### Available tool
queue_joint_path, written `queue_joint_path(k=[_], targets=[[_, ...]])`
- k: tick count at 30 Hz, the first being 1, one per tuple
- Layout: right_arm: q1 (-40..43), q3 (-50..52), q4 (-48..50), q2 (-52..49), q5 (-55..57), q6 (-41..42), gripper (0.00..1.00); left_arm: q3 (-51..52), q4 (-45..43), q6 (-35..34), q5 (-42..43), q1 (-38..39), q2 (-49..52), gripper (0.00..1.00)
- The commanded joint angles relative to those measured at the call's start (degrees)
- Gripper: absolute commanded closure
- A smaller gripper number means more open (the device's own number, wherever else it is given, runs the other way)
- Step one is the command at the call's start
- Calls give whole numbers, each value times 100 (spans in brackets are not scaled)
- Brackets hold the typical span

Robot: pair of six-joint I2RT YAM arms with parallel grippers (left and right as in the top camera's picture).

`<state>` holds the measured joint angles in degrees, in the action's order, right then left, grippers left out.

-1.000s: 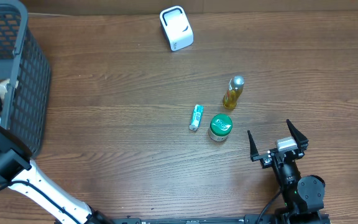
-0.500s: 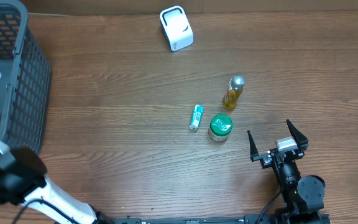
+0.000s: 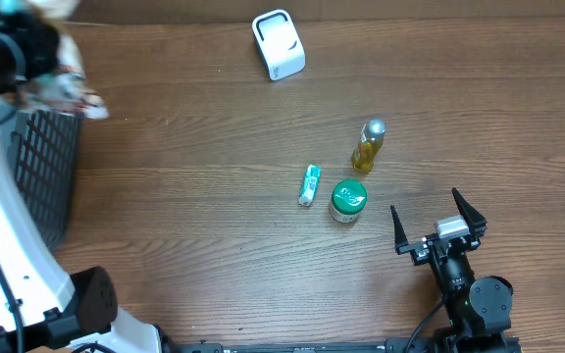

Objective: Scan the item barcode
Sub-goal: 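Lift the mint-green packet with brown Pantree bag out of the basket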

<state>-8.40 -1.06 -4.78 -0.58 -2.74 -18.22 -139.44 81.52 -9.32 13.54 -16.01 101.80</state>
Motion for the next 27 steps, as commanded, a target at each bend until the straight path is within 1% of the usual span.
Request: queue_joint_path(k=[1,3,6,10,15,20,21,23,27], targets=[[-22,61,13,42,9,22,0,-118,232,-98,90,573,-68,90],[-22,61,13,42,9,22,0,-118,402,-101,92,951,24,88],[-22,61,15,42,9,22,0,-111,560,-129,114,1314,140,88],[-22,61,15,42,9,22,0,-74,831,-407,236,1722,262,89],[-22,61,15,42,9,22,0,48,1029,-466,887,2004,385,95],[-22,61,15,42,11,22,0,372,1038,-721,870,2288,396,96],[-22,61,15,42,9,22,0,468,1036,-833,835,2354,396,96],[-22,61,13,42,11,22,0,789,999,-1147,507,2555,396,96],[-22,61,15,42,11,22,0,1329,946,-1834,-339,2916,396,95]])
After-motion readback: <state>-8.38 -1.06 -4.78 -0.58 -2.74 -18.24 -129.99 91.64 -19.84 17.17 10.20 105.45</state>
